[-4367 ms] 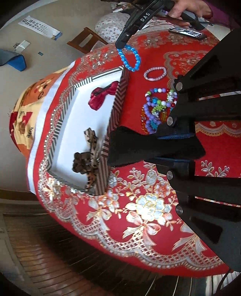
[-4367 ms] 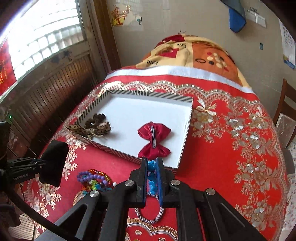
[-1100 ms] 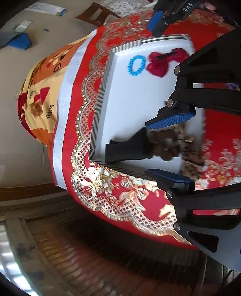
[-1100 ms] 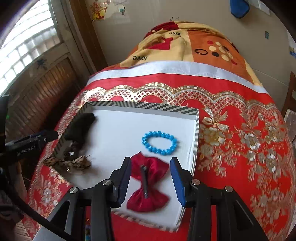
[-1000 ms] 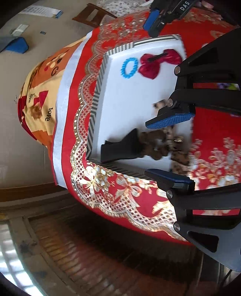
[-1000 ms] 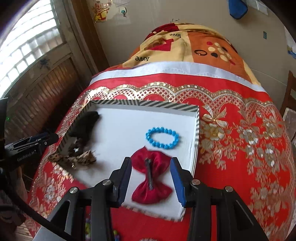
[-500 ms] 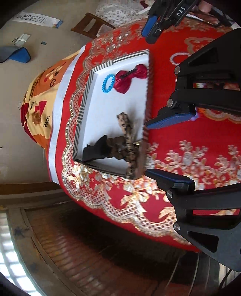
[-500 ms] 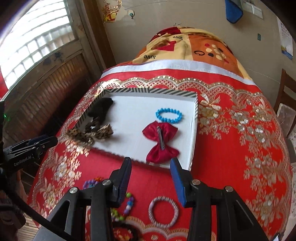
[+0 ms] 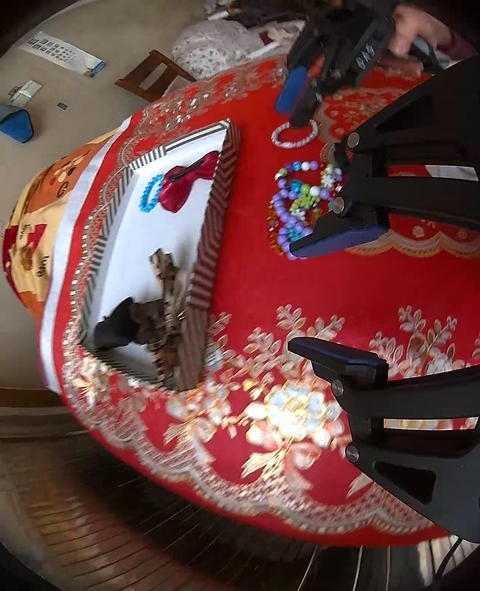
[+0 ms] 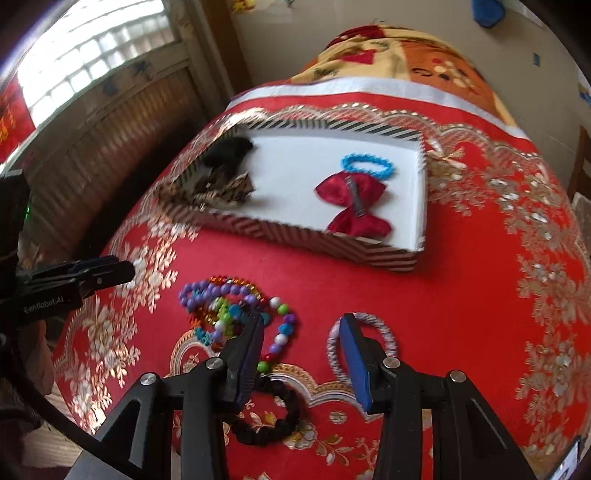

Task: Organize jewelry
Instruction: 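Move the right tool to the multicolour bead bracelets and close on them, then grasp a purple bead bracelet with left tool while right lifts beaded bracelets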

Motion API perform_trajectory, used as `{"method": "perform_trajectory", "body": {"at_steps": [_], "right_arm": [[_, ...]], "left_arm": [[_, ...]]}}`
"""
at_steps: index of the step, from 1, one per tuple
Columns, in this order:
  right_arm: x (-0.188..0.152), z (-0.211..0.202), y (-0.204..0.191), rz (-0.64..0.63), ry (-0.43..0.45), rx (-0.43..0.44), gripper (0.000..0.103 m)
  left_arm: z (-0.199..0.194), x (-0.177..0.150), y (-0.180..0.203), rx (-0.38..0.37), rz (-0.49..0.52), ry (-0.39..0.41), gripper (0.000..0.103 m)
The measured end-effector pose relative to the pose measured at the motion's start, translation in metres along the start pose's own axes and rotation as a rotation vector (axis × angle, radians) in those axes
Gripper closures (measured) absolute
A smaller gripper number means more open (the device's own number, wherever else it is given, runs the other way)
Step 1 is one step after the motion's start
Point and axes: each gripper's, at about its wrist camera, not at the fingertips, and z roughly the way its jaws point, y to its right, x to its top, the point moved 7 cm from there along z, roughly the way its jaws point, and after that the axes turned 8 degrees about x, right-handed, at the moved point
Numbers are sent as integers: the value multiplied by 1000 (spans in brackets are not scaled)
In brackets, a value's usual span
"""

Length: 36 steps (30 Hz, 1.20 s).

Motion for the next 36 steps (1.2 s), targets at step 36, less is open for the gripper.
{"method": "perform_trajectory", "body": {"at_steps": [36], "right_arm": [[-3,48,37,-55,-61,-4,92]], "left_arm": [[55,-1,45,-108,22,-154,87]]}}
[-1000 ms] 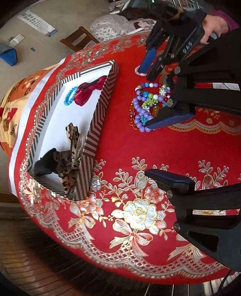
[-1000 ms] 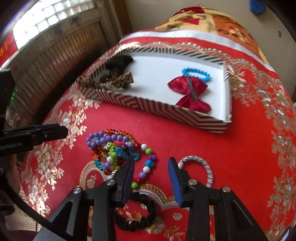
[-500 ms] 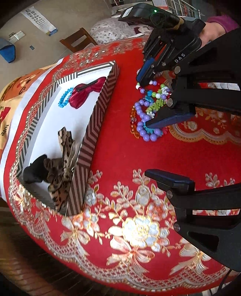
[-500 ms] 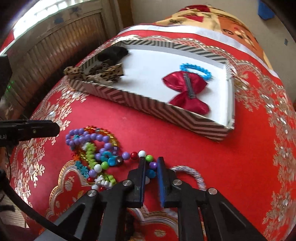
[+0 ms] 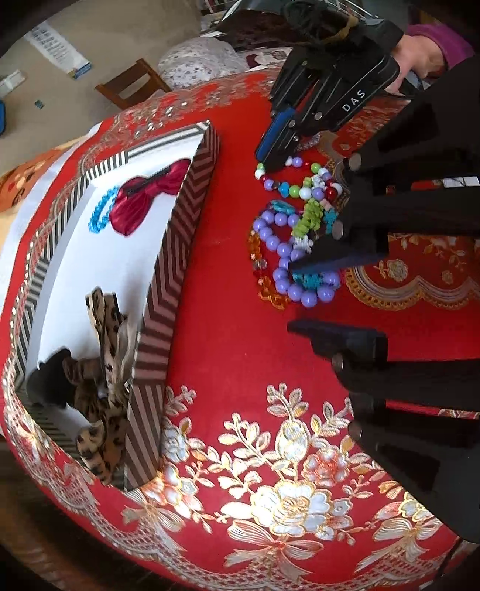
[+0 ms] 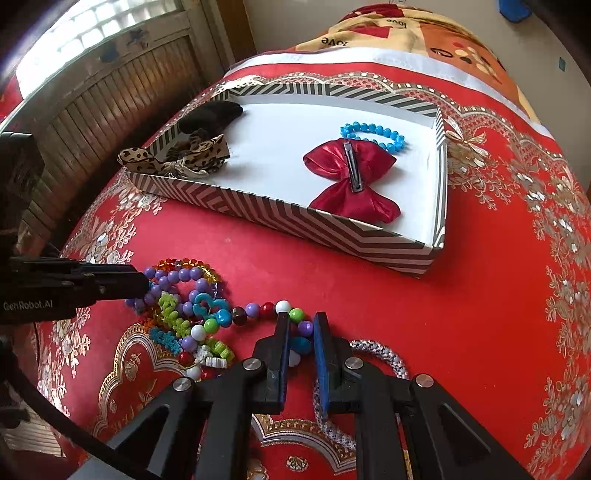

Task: Organize jewelry
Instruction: 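Grasp a purple bead bracelet with left tool while right lifts beaded bracelets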

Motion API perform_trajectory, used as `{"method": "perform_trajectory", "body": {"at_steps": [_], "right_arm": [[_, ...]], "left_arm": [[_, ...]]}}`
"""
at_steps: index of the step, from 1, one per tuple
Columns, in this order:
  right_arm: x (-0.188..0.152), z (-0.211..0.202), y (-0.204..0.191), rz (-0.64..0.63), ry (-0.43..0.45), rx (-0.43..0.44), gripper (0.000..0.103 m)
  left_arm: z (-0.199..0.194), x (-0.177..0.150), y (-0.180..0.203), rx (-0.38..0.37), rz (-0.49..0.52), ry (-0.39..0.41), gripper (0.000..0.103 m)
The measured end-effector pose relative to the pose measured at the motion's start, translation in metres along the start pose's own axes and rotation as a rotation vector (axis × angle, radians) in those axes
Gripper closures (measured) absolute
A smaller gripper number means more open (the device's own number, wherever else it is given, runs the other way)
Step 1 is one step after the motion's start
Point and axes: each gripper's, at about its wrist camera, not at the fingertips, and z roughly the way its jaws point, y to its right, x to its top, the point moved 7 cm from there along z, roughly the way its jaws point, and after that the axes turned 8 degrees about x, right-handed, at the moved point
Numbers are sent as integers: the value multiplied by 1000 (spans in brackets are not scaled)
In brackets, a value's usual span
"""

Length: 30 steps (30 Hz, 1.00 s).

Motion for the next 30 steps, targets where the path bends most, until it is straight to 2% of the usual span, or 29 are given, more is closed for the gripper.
{"method": "perform_trajectory", "body": {"at_steps": [1,4,15,22,30], "right_arm": [[0,0,0,1,3,3,92],[3,-5,-2,12,18,22,94],[33,-59,-32,-35,149,74,95],[49,-89,-40,-49,216,72,95],[57,-110,-41,-52,249,51,95]], "left_arm": [[0,0,2,2,5,2,93],[-6,2,3,2,6,8,95],[-66,22,3,-54,-20,138,95],[-95,28,-4,-43,-32,206,95],[-115,28,-16,-11,-39,252,95]]}}
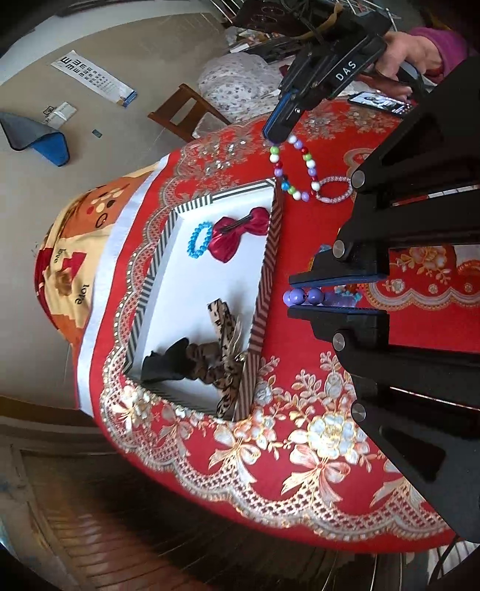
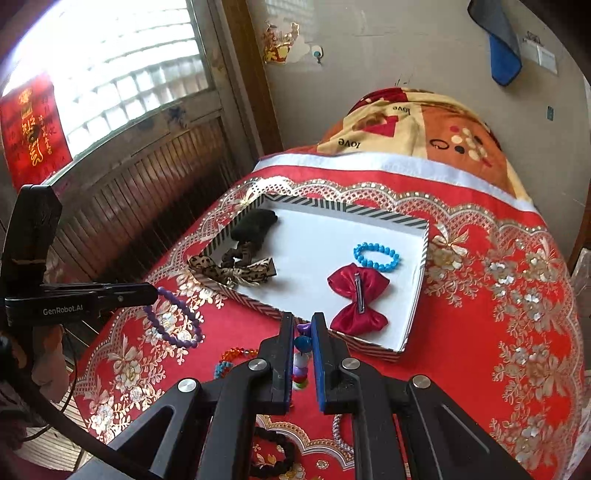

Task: Organize jewelry
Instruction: 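Grasp a purple bead bracelet with left tool while right lifts beaded bracelets, then carry the purple bracelet with left tool while right carries multicolour bracelet over box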

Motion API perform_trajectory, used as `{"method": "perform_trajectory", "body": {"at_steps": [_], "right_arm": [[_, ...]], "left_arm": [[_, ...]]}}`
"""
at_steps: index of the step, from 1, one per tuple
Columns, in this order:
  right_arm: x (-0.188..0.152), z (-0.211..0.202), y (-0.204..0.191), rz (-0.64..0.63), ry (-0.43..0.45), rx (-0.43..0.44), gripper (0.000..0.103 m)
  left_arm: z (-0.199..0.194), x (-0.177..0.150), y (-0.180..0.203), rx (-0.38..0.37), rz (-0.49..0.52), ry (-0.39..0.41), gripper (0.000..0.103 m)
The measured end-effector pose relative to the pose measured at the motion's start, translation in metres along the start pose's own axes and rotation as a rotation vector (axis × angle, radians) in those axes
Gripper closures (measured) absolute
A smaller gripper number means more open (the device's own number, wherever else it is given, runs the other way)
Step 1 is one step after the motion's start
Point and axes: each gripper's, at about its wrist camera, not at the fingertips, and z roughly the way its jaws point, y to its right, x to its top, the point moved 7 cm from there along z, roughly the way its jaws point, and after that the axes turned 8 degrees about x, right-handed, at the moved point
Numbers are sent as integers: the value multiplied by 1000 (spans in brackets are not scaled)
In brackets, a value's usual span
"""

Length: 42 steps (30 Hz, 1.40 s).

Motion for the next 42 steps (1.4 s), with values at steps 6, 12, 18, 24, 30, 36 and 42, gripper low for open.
{"method": "perform_trajectory", "body": {"at_steps": [6,12,18,24,30,36,42], "right_arm": [[0,0,-6,-13,-6,-3,95],[3,2,-10,-26,-14,-6,95],[11,5,-13,-41,-13,-10,95],[16,9,-11,-44,-15,-12,95],[21,13,-7,-42,-19,-16,95],[28,20,-1,-35,-21,-14,95],[36,30,3,-37,-30,-9,95]], "left_arm": [[-3,6,-6,35,12,23,95],[-3,15,-10,60,20,42,95],[-1,25,-12,85,27,59,95],[3,36,-13,106,33,66,95],[7,45,-14,132,43,77,95],[10,55,-14,149,47,84,95],[10,72,-11,156,47,103,95]]}}
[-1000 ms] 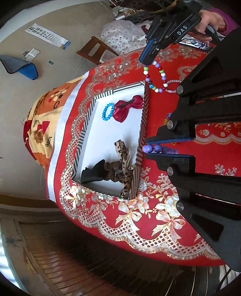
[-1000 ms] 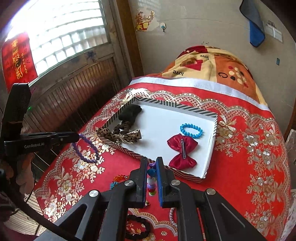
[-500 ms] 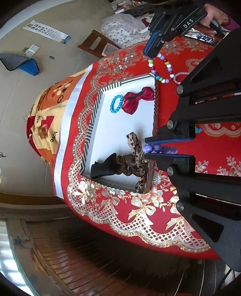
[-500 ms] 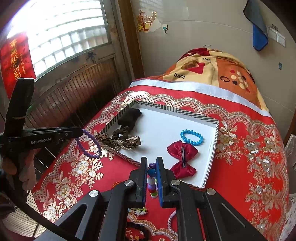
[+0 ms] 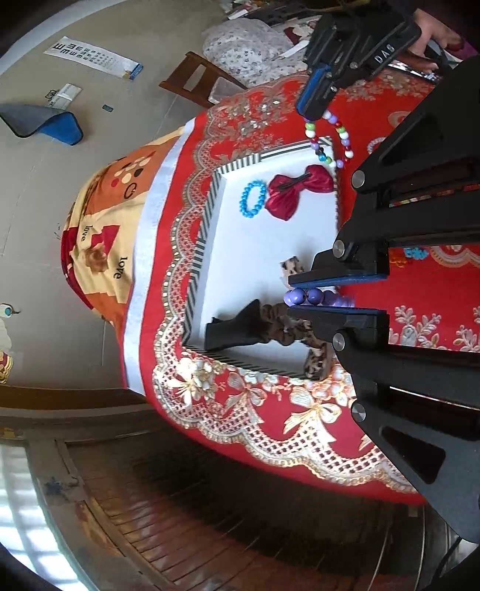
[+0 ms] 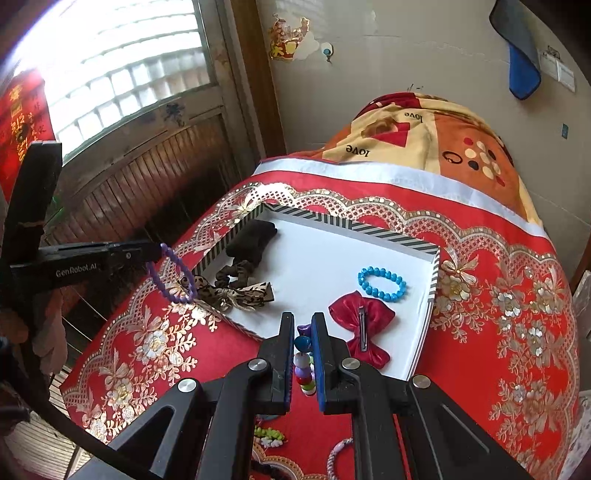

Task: Organize jewelry
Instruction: 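Carry the purple bracelet with left tool while right carries multicolour bracelet over box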

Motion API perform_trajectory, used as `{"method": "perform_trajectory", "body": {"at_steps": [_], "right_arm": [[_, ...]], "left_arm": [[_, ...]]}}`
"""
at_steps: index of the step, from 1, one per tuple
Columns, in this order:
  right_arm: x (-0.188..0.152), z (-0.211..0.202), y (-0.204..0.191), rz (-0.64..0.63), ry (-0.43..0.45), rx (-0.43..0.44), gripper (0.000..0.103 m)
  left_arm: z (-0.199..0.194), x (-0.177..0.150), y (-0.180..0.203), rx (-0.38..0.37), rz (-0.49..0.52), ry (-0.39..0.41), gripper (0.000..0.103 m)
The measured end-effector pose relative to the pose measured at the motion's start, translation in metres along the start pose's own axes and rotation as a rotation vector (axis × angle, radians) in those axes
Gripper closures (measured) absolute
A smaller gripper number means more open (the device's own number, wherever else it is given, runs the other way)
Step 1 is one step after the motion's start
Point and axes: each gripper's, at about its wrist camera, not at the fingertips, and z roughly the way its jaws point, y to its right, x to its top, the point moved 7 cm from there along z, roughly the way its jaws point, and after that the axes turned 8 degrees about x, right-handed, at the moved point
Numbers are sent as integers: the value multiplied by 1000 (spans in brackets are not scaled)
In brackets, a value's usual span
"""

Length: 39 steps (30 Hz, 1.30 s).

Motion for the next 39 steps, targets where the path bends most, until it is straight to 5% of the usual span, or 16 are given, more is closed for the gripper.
{"method": "perform_trajectory", "body": {"at_steps": [28,39], "right_arm": [[29,77,18,17,-78,94,95],[14,132,62,173,-153,83,95]], "left_arm": [[83,65,33,39,44,-43,95],[135,88,57,13,54,-105,95]]}}
